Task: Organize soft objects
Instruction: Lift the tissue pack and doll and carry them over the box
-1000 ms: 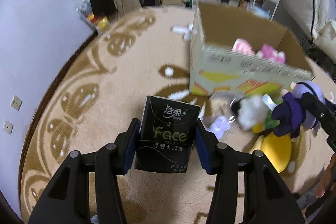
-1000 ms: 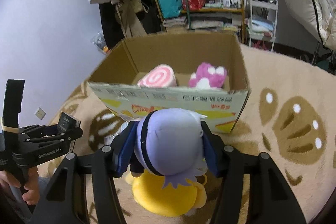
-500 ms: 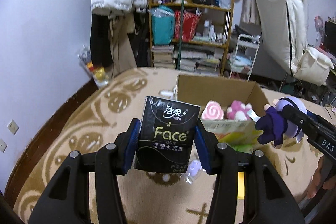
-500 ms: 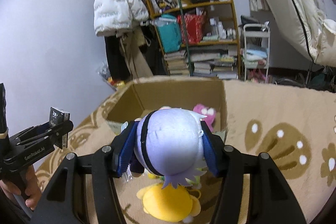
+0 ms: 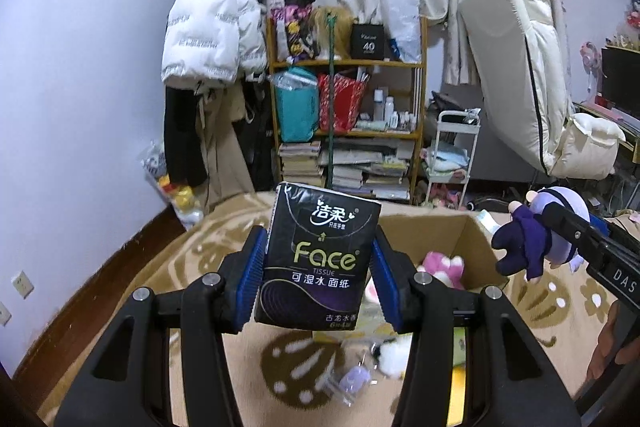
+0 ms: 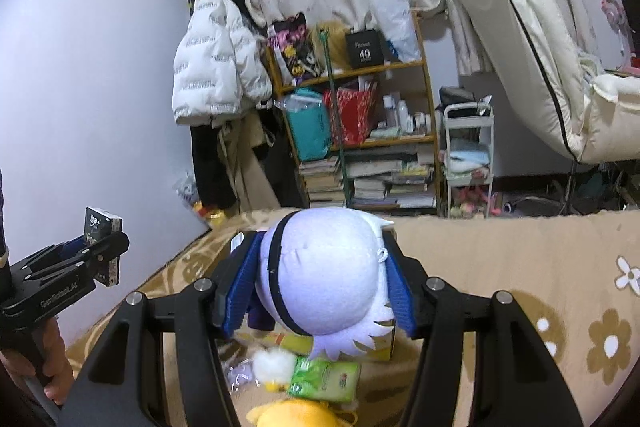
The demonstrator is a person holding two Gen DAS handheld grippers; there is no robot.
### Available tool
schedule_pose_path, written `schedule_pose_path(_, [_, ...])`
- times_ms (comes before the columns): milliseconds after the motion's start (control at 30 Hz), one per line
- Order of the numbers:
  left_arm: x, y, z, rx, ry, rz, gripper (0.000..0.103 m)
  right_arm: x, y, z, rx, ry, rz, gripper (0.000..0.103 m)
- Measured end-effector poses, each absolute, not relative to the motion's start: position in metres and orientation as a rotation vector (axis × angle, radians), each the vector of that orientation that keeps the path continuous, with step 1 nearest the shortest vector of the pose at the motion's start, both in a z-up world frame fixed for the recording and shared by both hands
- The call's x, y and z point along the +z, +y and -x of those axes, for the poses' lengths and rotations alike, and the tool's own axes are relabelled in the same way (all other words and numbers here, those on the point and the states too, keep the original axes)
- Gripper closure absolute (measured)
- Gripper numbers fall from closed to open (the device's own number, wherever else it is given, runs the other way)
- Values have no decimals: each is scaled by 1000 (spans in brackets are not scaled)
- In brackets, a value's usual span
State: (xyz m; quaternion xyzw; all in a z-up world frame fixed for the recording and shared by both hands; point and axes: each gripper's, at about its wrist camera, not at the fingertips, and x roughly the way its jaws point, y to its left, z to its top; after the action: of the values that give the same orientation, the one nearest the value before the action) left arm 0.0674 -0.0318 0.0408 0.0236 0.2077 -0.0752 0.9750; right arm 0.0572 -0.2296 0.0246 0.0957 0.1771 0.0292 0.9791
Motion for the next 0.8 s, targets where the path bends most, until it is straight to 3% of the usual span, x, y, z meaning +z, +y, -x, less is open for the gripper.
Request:
schedule_pose_path(400, [68,-52,-94,-202,331,-58,54,51,-231,-80,39,292,-129,41])
schedule_pose_path(800, [36,-58,-119,-201,378,-47,54,32,-238,-108,29,329,-138,41])
